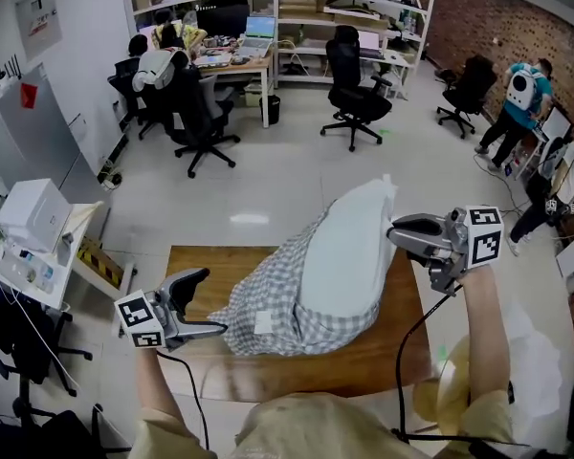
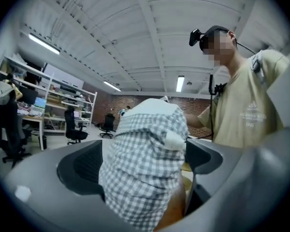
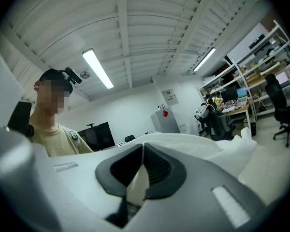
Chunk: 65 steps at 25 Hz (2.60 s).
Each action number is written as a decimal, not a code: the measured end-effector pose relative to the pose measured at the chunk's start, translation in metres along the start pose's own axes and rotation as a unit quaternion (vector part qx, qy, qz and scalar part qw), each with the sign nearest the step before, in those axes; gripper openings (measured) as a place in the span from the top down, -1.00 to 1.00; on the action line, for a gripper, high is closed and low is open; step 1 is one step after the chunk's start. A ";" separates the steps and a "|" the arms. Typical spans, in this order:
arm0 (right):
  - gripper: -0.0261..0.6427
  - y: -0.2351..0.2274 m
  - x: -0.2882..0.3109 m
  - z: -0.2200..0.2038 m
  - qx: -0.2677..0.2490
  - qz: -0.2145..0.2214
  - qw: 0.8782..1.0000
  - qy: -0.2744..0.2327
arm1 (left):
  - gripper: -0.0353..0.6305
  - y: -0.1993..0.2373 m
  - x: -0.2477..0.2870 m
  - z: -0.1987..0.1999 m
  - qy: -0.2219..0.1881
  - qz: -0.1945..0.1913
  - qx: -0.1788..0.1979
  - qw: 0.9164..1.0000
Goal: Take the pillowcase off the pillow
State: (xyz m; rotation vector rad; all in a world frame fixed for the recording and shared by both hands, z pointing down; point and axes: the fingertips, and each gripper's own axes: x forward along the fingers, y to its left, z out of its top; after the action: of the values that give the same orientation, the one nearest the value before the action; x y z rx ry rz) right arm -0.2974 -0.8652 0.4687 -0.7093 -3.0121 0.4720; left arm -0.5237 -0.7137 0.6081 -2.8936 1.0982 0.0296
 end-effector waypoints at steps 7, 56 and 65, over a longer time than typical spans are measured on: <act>0.89 0.031 -0.019 -0.025 -0.068 0.058 0.995 0.045 | -0.33 0.103 0.103 0.012 -0.071 0.031 -0.089 0.993; 0.90 -0.124 -0.042 0.120 0.048 -0.166 0.971 -0.165 | 0.63 -0.012 0.245 0.083 -0.005 0.213 0.031 0.977; 0.90 -0.202 -0.120 0.075 0.172 -0.326 0.898 -0.239 | 0.88 -0.045 0.240 -0.033 0.075 0.144 0.020 0.986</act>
State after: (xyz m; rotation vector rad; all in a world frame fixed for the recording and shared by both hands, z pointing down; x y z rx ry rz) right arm -0.2829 -1.1112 0.4631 0.5075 -3.1508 1.2172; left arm -0.3143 -0.8402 0.6340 -2.7133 1.5162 -0.2006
